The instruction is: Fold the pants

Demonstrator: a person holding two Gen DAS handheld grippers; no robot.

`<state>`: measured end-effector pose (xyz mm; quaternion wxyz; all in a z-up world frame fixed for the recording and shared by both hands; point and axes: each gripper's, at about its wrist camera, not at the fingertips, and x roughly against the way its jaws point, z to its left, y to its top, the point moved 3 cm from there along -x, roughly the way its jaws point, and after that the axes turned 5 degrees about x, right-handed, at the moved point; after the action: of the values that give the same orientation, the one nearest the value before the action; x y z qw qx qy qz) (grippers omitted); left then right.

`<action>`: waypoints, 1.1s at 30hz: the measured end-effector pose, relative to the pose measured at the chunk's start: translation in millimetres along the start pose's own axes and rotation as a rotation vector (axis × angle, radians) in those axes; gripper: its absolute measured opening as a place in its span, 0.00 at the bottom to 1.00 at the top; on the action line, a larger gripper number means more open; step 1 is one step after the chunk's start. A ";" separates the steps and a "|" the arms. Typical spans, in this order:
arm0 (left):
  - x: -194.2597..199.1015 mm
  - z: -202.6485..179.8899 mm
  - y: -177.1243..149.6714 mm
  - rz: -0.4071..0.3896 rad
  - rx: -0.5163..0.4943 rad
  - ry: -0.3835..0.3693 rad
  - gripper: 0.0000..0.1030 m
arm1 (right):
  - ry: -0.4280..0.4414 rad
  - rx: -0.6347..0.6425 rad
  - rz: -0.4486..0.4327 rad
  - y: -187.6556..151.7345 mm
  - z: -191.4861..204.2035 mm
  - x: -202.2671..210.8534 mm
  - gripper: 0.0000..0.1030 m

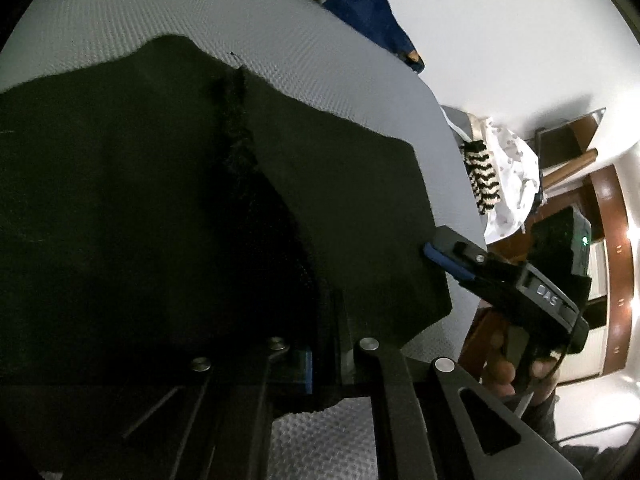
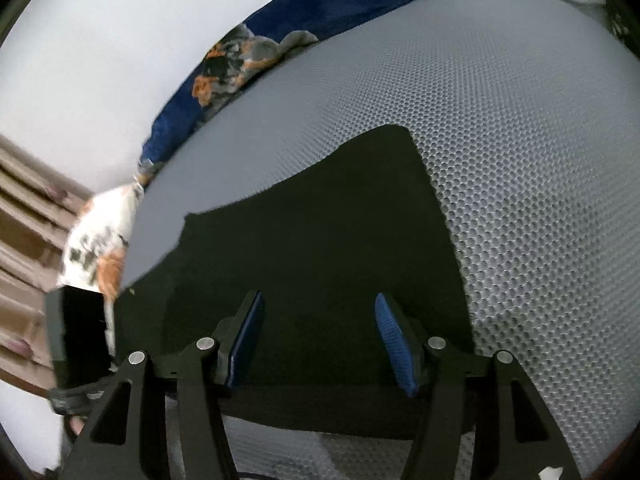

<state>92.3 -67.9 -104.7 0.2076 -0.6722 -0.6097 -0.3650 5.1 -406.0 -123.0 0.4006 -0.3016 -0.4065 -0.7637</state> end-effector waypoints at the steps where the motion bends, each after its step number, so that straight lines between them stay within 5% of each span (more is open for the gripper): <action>1: 1.1 2.0 -2.1 -0.003 -0.003 0.012 0.06 | -0.029 0.026 0.003 -0.9 2.2 -0.6 0.54; 6: -10.9 22.5 -8.3 0.021 0.048 0.029 0.06 | -0.114 0.092 0.034 -10.1 1.9 -12.1 0.53; 11: -7.2 14.4 -8.8 -0.002 -0.040 0.092 0.13 | -0.128 0.104 0.044 -8.5 0.3 -15.5 0.52; 13: -2.5 8.9 -7.1 -0.034 -0.088 0.144 0.20 | -0.125 0.098 0.032 -2.3 -0.2 -14.5 0.53; 18: 9.5 -3.2 8.1 -0.174 -0.200 0.276 0.21 | -0.159 0.143 -0.015 21.5 3.4 -14.8 0.53; 25: 0.8 -15.2 42.9 -0.279 -0.265 0.343 0.21 | -0.230 0.200 -0.039 59.4 3.2 -31.4 0.52; 33: -31.2 -0.3 70.2 -0.237 -0.234 0.381 0.21 | -0.301 0.280 -0.006 69.7 5.4 -52.5 0.54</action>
<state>160.7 -100.9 -116.1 0.1951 -0.5345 -0.5879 -0.5749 91.7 -406.4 -135.2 0.3710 -0.3525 -0.5649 -0.6473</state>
